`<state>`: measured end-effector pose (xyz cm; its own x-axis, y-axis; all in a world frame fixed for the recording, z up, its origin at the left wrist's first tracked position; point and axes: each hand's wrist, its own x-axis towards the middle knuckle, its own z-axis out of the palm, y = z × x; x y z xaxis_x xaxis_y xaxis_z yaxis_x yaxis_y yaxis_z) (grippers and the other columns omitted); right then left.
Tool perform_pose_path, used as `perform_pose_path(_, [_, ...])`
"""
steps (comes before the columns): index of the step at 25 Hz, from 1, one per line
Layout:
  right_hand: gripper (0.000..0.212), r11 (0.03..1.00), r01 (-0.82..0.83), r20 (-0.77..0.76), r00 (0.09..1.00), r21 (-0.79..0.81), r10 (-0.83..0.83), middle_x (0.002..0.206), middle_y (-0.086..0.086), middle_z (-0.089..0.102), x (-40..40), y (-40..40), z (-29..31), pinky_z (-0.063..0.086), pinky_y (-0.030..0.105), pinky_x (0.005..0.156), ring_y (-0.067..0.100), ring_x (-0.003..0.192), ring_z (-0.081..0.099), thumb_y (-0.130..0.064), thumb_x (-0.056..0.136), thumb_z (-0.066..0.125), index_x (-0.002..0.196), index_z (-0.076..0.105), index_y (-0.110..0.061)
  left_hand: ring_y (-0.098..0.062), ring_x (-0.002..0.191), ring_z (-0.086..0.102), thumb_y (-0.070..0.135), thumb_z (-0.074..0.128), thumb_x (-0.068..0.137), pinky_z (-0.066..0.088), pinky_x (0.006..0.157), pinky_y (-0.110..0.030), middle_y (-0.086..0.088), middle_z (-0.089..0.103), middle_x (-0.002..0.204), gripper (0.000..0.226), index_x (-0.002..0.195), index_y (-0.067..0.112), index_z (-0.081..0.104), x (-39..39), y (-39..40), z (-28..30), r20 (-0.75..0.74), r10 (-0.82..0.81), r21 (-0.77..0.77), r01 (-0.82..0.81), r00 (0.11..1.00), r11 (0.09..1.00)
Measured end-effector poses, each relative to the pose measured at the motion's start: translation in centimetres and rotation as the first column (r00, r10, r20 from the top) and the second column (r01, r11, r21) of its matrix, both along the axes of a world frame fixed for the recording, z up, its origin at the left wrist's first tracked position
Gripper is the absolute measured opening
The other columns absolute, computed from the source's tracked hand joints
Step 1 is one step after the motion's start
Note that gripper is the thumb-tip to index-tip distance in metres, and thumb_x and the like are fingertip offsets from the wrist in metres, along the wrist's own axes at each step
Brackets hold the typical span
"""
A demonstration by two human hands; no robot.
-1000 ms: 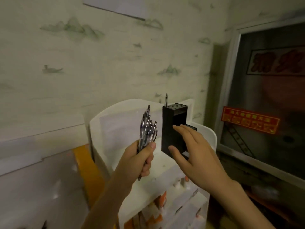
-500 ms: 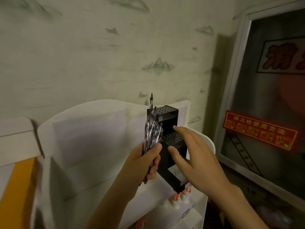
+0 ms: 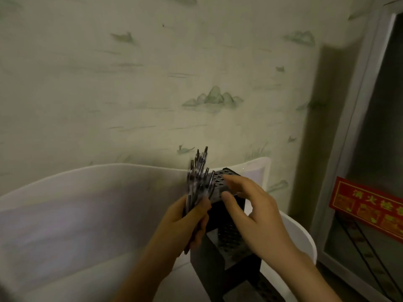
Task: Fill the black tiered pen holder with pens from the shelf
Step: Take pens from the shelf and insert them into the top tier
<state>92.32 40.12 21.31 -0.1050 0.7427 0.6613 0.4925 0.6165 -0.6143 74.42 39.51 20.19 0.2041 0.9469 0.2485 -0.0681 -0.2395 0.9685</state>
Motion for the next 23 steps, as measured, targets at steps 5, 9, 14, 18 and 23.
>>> perform_pose_path(5, [0.013,0.933,-0.332,-0.377,0.889,-0.138,0.261,0.089,-0.005,0.076,-0.3,5.1,1.3,0.056,0.020,0.072,0.011,0.084,0.072,-0.024,0.087,0.068,0.099,0.073,-0.023,-0.015,0.045,0.045,0.051,0.065,0.077,0.039,0.043,-0.023,-0.004,0.053,0.059,0.034,0.077,0.017,0.061,1.4,2.7,0.1,-0.017,0.075,0.003,-0.075,0.997,0.997])
perform_pose_path(9, [0.008,0.847,-0.465,-0.533,0.799,-0.255,0.278,0.080,0.004,0.077,-0.2,8.1,2.0,0.055,0.018,0.062,0.018,0.073,0.074,-0.013,0.084,0.072,0.090,0.076,-0.015,-0.015,0.047,0.043,0.046,0.063,0.081,0.037,0.043,-0.024,-0.004,0.051,0.060,0.020,0.073,0.028,0.064,2.4,3.9,0.6,-0.010,0.154,0.016,-0.154,0.988,0.988])
perform_pose_path(14, [0.008,0.812,-0.485,-0.544,0.798,-0.324,0.260,0.078,0.007,0.076,0.1,10.8,2.8,0.057,0.021,0.061,0.022,0.071,0.073,-0.013,0.086,0.070,0.089,0.077,-0.010,-0.015,0.045,0.042,0.038,0.059,0.087,0.035,0.042,-0.025,-0.006,0.051,0.061,0.023,0.081,0.016,0.060,2.7,4.8,0.6,-0.010,0.228,-0.014,-0.228,0.974,0.974])
perform_pose_path(18, [0.009,0.890,-0.424,-0.624,0.744,-0.166,0.238,0.077,0.012,0.075,1.1,13.6,5.3,0.060,0.034,0.072,0.027,0.071,0.072,-0.010,0.089,0.067,0.088,0.075,-0.008,-0.013,0.042,0.036,0.028,0.056,0.095,0.028,0.039,-0.022,-0.004,0.048,0.058,0.026,0.078,0.009,0.050,1.6,5.1,0.5,0.010,0.324,-0.054,-0.323,0.946,0.945])
perform_pose_path(23, [0.006,0.984,-0.177,-0.416,0.893,0.029,0.173,0.073,0.001,0.074,0.6,16.4,6.7,0.061,0.038,0.073,0.018,0.069,0.072,-0.012,0.090,0.067,0.091,0.073,-0.013,-0.011,0.041,0.028,0.021,0.055,0.097,0.020,0.041,-0.022,0.001,0.035,0.053,0.026,0.075,0.013,0.042,0.3,5.2,0.0,0.040,0.373,-0.051,-0.371,0.927,0.927])
